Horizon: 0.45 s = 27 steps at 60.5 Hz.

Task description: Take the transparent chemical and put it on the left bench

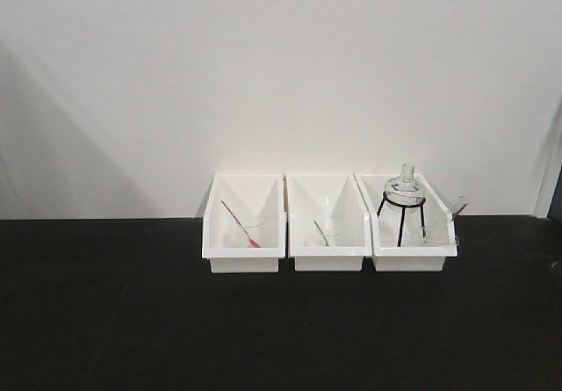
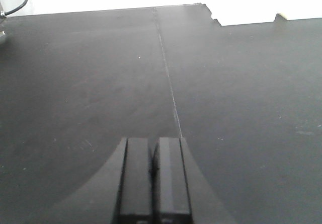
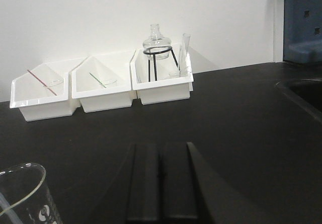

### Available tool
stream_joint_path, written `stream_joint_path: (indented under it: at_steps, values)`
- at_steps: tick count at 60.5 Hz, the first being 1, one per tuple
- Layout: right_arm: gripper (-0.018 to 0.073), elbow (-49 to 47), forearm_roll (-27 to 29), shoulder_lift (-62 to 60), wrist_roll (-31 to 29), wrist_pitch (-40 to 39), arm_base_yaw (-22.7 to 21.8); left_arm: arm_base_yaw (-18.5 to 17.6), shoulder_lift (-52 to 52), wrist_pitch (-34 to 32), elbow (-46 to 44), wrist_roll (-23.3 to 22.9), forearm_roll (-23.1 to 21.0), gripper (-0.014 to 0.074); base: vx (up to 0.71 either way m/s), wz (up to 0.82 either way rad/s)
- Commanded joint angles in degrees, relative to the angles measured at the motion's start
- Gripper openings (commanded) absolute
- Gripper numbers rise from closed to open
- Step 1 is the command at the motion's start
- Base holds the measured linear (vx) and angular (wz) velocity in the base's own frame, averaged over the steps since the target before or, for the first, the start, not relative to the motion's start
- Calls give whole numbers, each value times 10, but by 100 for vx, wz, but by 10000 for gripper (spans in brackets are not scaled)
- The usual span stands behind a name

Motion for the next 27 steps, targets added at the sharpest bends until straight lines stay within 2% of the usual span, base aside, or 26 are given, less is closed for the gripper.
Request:
stream_joint_path:
  at_steps: [1, 27]
  values:
    - [-8, 5, -6, -8, -3, -46, -1, -1, -11, -45, 9, -4, 0, -4, 0, 0]
    - [-8, 5, -6, -8, -3, -46, 0, -1, -11, -45, 9, -4, 0, -4, 0, 0]
